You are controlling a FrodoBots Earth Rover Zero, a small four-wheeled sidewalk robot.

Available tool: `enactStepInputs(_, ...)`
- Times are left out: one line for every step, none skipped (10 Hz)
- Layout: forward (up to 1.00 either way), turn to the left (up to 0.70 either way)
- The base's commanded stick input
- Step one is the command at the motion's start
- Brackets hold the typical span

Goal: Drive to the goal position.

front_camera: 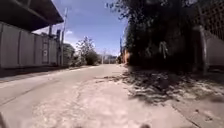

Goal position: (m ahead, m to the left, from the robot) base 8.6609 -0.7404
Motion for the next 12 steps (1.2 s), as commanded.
enactStepInputs(0.70,0.00)
enactStepInputs(0.70,0.00)
enactStepInputs(0.70,-0.04)
enactStepInputs(0.70,-0.20)
enactStepInputs(0.70,-0.17)
enactStepInputs(0.70,0.00)
enactStepInputs(0.70,0.00)
enactStepInputs(0.70,0.00)
enactStepInputs(0.70,0.00)
enactStepInputs(0.70,0.00)
enactStepInputs(0.70,0.00)
enactStepInputs(0.70,0.00)
